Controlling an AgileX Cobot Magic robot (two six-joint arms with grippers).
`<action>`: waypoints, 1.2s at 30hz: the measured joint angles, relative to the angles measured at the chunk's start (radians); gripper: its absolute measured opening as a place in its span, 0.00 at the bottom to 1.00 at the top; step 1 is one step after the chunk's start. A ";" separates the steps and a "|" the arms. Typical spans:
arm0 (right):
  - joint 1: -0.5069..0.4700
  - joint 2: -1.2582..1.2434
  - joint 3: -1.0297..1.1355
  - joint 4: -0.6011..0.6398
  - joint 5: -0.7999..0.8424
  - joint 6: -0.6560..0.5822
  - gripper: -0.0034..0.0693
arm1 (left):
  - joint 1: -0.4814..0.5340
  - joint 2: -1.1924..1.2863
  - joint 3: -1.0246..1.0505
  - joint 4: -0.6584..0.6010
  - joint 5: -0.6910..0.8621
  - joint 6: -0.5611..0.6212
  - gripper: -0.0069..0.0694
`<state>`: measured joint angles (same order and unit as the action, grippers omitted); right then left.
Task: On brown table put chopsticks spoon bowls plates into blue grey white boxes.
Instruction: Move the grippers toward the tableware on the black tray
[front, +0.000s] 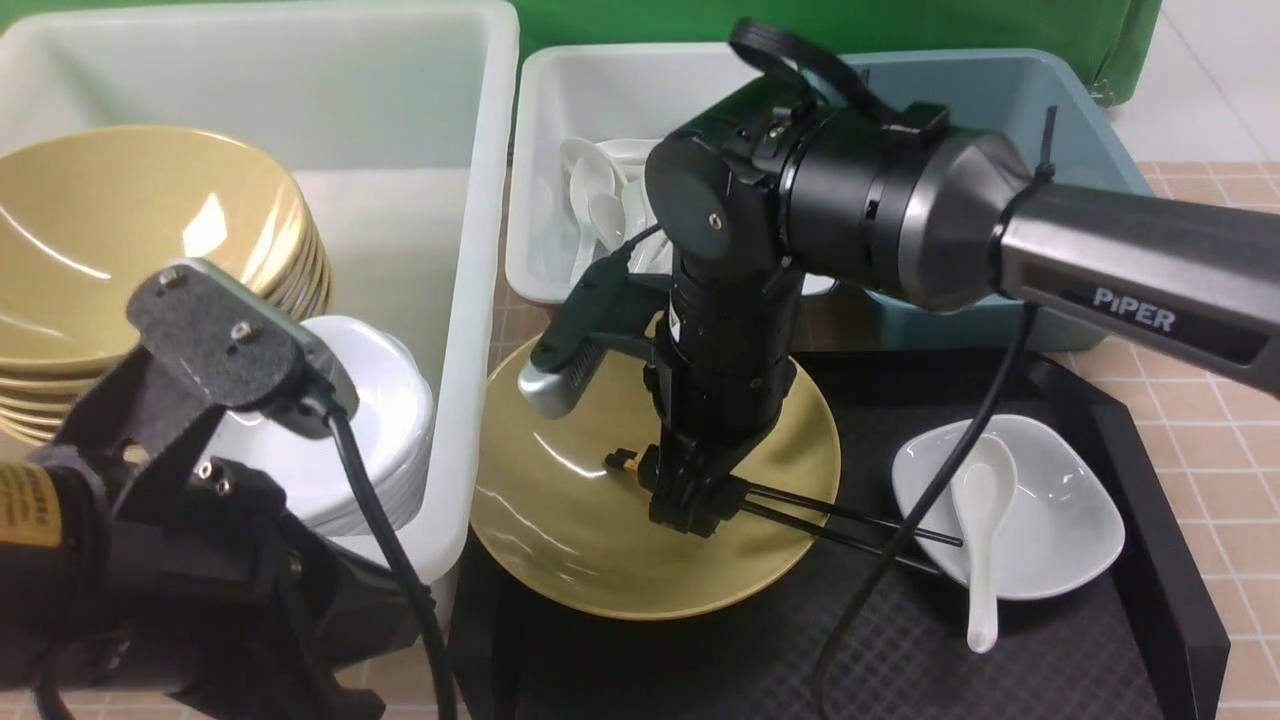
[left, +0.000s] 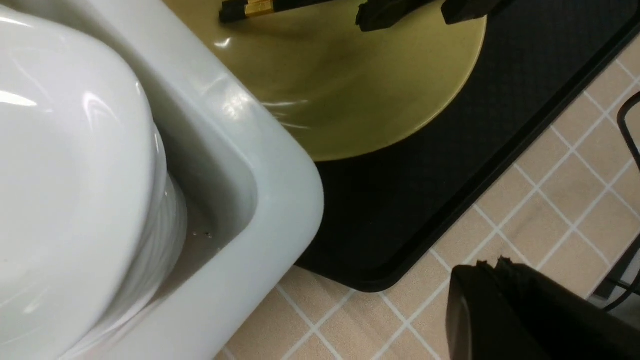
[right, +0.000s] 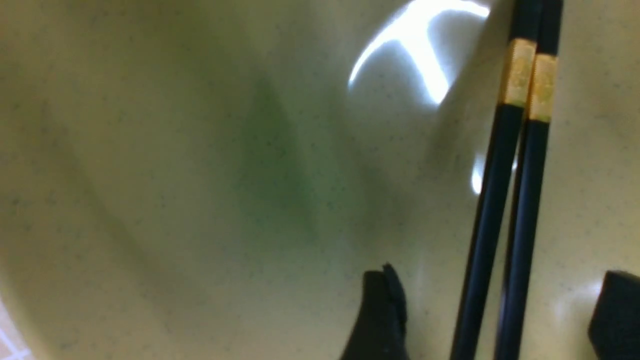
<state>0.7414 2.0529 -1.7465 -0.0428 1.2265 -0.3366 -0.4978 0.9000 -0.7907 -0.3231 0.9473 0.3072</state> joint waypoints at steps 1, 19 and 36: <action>0.000 0.001 0.000 0.000 -0.001 0.000 0.75 | 0.000 0.000 0.002 0.005 -0.002 0.000 0.09; 0.000 0.001 -0.005 0.000 -0.002 0.028 0.47 | 0.000 0.000 0.004 0.011 -0.055 0.004 0.09; 0.000 0.024 -0.006 0.000 -0.002 0.033 0.54 | 0.000 0.000 0.020 0.011 -0.104 0.004 0.09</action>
<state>0.7414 2.0766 -1.7520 -0.0428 1.2246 -0.3037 -0.4978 0.9000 -0.7704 -0.3117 0.8433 0.3113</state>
